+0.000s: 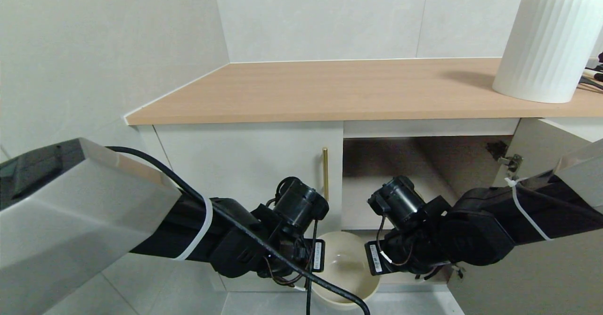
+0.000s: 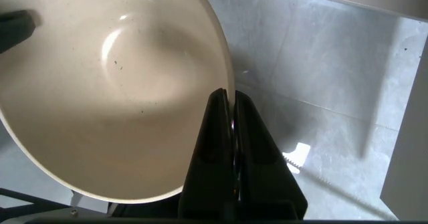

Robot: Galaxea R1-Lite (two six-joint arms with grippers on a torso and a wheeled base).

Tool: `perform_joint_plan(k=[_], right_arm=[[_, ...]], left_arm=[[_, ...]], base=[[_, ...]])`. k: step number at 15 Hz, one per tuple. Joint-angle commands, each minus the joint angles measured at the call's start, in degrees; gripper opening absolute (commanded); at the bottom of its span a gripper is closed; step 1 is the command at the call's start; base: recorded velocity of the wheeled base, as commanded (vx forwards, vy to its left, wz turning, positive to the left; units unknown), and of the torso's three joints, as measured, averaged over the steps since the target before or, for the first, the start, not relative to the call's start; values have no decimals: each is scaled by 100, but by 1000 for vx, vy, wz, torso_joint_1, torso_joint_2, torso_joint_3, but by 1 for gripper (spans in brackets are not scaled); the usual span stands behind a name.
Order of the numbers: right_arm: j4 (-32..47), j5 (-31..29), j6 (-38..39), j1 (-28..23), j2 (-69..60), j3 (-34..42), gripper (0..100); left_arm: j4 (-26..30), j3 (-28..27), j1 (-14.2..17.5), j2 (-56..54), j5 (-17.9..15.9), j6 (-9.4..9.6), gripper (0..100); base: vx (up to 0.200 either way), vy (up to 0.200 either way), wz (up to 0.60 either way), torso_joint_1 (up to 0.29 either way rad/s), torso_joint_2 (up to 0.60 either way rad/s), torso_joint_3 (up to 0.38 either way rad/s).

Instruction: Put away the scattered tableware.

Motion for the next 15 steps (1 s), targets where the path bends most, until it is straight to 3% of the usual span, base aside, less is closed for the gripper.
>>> perform_joint_plan(k=[1, 8, 11, 12, 15], right_arm=[[4, -4, -5, 10, 12, 6, 0], [56, -13, -120, -34, 65, 103, 0], [65, -400, -304, -245, 249, 121, 0], [65, -725, -313, -535, 372, 86, 0], [56, -857, -278, -1159, 557, -125, 0]], left_arm=[[3, 7, 1, 3, 6, -3, 100], [-5, -10, 1, 3, 6, -3, 100], [-5, -10, 10, -6, 6, -3, 100], [-5, -10, 10, -14, 6, -3, 100], [-5, -10, 1, -41, 6, -3, 100]], base=[[0, 0, 0, 0, 0, 0], [0, 0, 0, 0, 0, 0], [0, 0, 0, 0, 0, 0], [0, 0, 0, 0, 0, 0], [0, 0, 0, 0, 0, 0]])
